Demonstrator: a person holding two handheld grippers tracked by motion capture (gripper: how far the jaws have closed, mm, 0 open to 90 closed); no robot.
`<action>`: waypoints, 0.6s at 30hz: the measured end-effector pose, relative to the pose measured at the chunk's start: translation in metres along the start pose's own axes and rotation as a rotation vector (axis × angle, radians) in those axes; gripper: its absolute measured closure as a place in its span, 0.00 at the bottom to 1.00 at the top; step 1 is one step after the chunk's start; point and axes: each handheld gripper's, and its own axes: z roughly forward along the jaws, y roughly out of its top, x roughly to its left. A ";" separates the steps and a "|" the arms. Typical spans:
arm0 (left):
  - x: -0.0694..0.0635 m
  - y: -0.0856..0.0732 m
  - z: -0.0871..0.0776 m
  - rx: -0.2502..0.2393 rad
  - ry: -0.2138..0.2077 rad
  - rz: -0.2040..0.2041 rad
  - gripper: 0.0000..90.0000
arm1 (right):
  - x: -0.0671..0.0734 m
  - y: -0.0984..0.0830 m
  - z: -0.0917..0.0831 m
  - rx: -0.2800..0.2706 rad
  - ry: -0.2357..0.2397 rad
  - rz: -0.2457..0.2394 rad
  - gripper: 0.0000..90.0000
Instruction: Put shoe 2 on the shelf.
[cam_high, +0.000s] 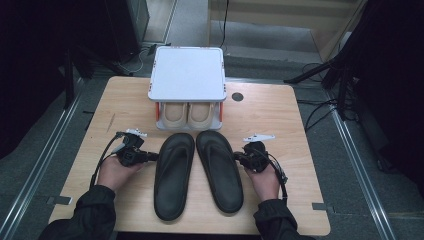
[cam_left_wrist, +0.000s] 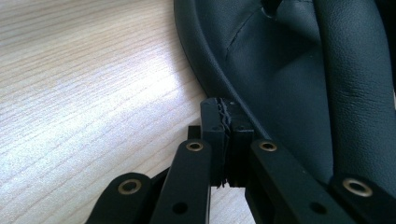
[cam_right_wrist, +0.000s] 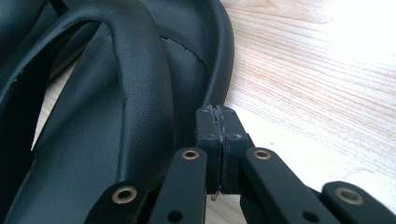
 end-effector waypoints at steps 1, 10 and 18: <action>-0.001 0.000 0.001 -0.001 -0.001 0.003 0.99 | 0.000 0.000 0.000 -0.002 0.005 0.005 1.00; -0.006 -0.002 0.000 0.004 -0.001 0.006 0.99 | 0.000 0.000 0.000 0.002 0.008 0.011 1.00; -0.016 -0.003 0.003 0.018 -0.019 0.032 0.98 | 0.002 0.000 0.000 0.014 0.008 0.002 0.99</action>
